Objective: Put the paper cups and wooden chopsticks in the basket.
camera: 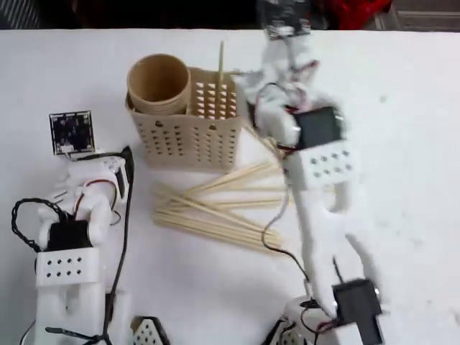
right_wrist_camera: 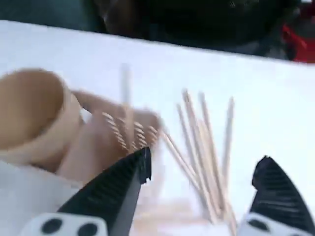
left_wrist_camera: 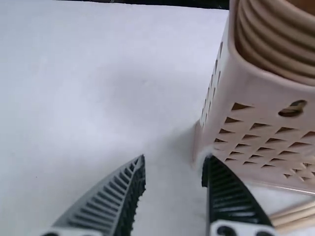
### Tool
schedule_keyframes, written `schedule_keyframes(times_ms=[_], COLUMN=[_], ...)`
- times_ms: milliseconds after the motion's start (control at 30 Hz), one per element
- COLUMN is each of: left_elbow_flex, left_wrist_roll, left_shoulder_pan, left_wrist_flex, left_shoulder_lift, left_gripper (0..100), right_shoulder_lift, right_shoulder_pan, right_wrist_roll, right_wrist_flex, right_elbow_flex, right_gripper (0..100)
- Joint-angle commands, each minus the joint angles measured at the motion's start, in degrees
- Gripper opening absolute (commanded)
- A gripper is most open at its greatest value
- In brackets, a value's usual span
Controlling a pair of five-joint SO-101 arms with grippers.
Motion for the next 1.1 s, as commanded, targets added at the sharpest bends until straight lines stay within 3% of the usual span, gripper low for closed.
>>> schedule_keyframes(times_ms=[0,167,400,1067], left_elbow_flex=[-0.26,-0.26,-0.26,-0.18], left_wrist_roll=[0.18,0.18,0.18,0.18], left_shoulder_pan=[0.92,0.92,0.92,1.01], left_wrist_flex=[-1.49,-1.49,-1.49,-1.49], left_shoulder_lift=[-1.1,-1.1,-1.1,-1.1], left_gripper=[20,20,20,20], right_shoulder_lift=[-5.85,-5.14,9.45,43.3], right_shoulder_pan=[5.23,11.47,14.55,13.23], right_wrist_roll=[7.21,14.51,22.15,25.76], right_wrist_flex=[6.46,11.56,7.78,-18.07], right_elbow_flex=[-0.44,-0.35,-0.7,-0.88], right_gripper=[32.9,32.2,14.6,16.6])
